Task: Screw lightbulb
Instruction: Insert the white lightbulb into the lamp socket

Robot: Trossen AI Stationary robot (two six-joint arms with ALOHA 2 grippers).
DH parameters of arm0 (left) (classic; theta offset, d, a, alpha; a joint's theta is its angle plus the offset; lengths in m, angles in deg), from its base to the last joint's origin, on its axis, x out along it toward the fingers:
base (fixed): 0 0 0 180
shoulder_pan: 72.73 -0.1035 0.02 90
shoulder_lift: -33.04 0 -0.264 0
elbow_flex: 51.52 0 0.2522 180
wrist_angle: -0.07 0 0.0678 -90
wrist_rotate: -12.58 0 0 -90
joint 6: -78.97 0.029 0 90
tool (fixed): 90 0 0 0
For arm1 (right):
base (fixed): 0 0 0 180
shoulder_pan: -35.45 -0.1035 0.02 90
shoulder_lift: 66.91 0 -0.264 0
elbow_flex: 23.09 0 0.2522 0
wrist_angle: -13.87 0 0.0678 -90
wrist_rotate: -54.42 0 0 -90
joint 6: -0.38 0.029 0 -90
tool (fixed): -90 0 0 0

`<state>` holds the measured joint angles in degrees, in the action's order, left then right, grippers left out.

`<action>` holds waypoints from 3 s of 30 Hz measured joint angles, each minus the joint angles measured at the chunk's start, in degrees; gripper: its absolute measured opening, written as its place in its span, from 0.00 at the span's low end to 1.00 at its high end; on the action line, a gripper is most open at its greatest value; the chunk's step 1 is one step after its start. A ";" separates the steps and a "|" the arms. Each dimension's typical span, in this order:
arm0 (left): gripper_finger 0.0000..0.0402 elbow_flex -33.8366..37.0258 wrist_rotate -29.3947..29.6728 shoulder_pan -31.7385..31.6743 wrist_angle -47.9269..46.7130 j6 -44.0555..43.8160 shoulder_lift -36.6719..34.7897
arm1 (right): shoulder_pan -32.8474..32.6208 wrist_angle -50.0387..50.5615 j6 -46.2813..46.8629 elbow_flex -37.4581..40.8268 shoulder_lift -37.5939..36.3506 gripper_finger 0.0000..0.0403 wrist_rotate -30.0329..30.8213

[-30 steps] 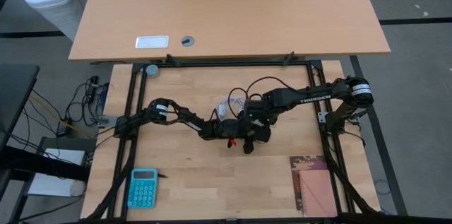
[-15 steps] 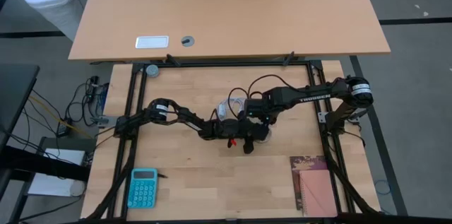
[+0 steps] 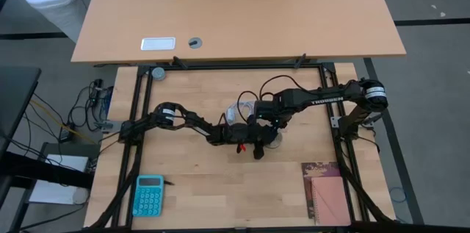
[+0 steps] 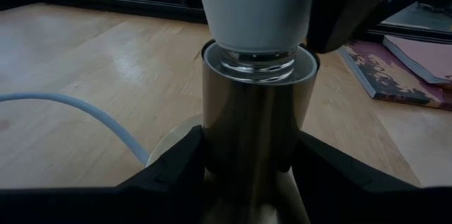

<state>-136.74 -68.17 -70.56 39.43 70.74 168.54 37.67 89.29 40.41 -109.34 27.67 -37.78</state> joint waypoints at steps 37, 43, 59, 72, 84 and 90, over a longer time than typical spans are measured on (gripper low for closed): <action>0.48 0.00 -0.22 0.07 0.24 -0.13 0.00 | 1.80 -0.03 -0.72 -0.37 0.07 0.79 -2.53; 0.48 0.00 -0.22 0.07 0.18 0.04 0.00 | 1.80 0.01 -1.35 -0.37 -0.11 0.79 -2.42; 0.48 0.00 -0.24 0.07 0.13 0.03 0.00 | 0.90 -0.16 -1.19 -0.46 -4.93 0.77 2.19; 0.48 0.00 -0.22 0.07 0.13 0.02 0.00 | 0.42 -0.34 -1.88 -0.46 -4.85 0.77 2.67; 0.48 0.00 -0.24 0.07 0.13 0.00 0.00 | 0.42 -0.32 -2.15 -0.46 -4.87 0.77 2.63; 0.48 0.00 -0.22 0.07 0.12 0.00 0.00 | 0.42 -0.32 -2.47 -0.46 -4.87 0.77 2.60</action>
<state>-136.74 -68.38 -70.49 39.54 70.74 168.54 38.08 88.97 37.95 -109.79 22.80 -35.17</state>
